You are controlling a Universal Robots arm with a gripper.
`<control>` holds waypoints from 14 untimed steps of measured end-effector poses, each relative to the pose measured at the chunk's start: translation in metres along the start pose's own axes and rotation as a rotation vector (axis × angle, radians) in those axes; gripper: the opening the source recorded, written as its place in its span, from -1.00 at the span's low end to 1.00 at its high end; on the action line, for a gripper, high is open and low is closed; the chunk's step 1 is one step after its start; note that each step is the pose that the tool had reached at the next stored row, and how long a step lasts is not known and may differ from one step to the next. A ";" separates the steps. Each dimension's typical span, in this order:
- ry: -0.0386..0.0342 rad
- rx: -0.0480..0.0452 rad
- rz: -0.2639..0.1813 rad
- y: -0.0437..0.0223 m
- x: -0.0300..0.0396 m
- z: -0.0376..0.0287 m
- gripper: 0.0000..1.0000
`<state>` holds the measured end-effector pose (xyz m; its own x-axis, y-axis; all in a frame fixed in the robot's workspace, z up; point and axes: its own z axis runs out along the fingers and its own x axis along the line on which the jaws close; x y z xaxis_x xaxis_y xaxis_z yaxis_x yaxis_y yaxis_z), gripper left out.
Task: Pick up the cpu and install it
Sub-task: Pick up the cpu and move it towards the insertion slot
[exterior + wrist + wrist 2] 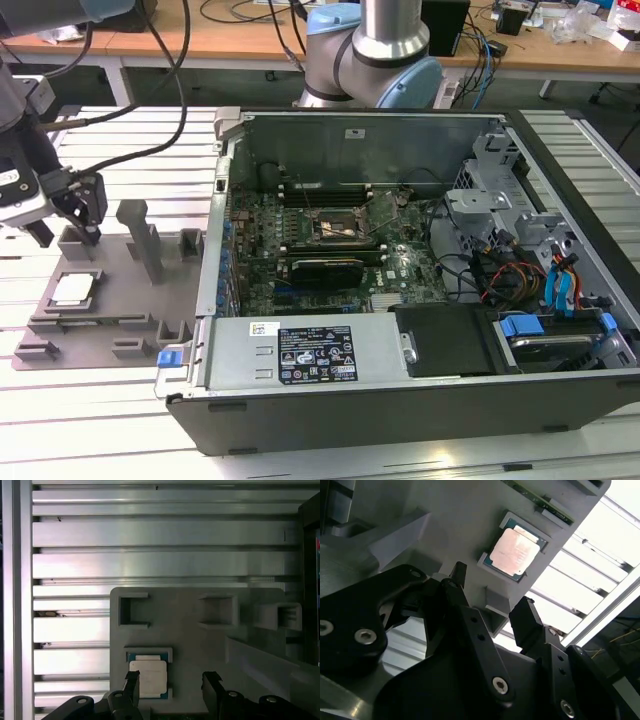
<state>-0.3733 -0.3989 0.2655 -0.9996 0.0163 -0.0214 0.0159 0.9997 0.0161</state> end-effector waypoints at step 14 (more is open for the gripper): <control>0.0000 -0.0001 0.000 -0.0002 0.0003 0.0142 0.24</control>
<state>-0.3733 -0.3988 0.2513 -0.9996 0.0163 -0.0215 0.0159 0.9997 0.0162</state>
